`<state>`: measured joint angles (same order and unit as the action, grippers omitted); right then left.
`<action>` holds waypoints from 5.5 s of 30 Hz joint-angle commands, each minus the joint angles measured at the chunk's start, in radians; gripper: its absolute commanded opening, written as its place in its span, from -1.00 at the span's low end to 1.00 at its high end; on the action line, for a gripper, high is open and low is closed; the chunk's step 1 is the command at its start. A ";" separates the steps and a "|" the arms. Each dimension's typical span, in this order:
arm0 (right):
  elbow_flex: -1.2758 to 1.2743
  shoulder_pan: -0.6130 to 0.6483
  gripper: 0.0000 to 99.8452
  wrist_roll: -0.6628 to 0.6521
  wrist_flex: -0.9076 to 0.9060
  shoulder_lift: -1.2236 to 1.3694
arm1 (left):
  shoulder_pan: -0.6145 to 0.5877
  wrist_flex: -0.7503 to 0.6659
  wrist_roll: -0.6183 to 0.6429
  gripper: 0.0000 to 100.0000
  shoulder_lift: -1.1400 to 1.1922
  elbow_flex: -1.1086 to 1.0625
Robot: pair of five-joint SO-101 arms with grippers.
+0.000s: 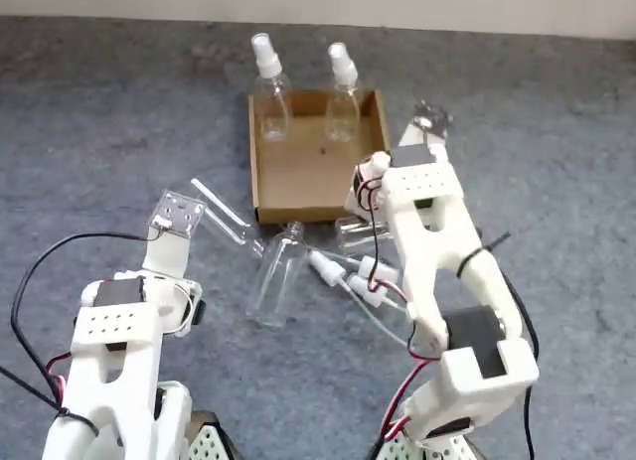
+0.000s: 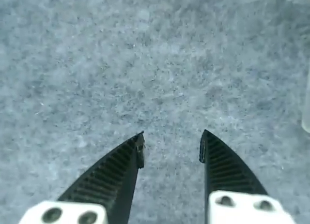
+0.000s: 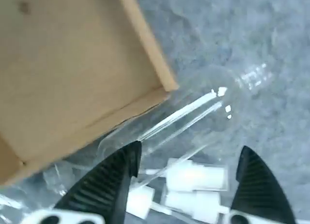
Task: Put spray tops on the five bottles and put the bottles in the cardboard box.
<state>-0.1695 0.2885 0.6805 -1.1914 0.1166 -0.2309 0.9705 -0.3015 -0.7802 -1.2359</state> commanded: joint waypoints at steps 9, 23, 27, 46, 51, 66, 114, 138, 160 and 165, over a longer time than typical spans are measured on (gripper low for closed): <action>0.008 -0.054 -0.52 0.106 0.004 0.012 | 0.012 -0.089 0.005 -0.66 -0.004 -0.031; 0.005 -0.248 -0.52 0.044 -0.027 0.016 | 0.012 -0.091 0.005 -0.66 -0.004 -0.033; 0.005 -0.271 -0.52 0.040 -0.042 0.016 | 0.012 -0.089 0.005 -0.66 -0.004 -0.033; 0.045 -0.559 -0.70 -0.138 -0.059 -0.018 | 0.012 -0.092 0.005 -0.66 -0.004 -0.033; 0.166 -0.384 -0.63 -0.089 -0.228 -0.131 | 0.012 -0.092 0.005 -0.66 -0.004 -0.033; 0.222 -0.209 -0.26 0.419 -0.206 0.031 | 0.012 -0.092 0.005 -0.66 -0.004 -0.033; 0.604 -0.249 -0.36 0.133 -0.572 0.234 | 0.012 -0.094 0.005 -0.66 -0.004 -0.045; 0.552 -0.159 -0.35 0.468 -0.456 0.275 | 0.012 -0.095 0.003 -0.66 -0.004 -0.042; 0.311 -0.194 -0.36 0.462 -0.263 0.358 | 0.012 -0.095 0.003 -0.66 -0.004 -0.044; 0.312 -0.271 -0.58 0.456 -0.242 0.386 | 0.012 -0.095 0.003 -0.66 -0.004 -0.045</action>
<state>0.1327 0.0690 1.1362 -1.4538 0.5201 -0.2309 0.8907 -0.3015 -0.7802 -1.2866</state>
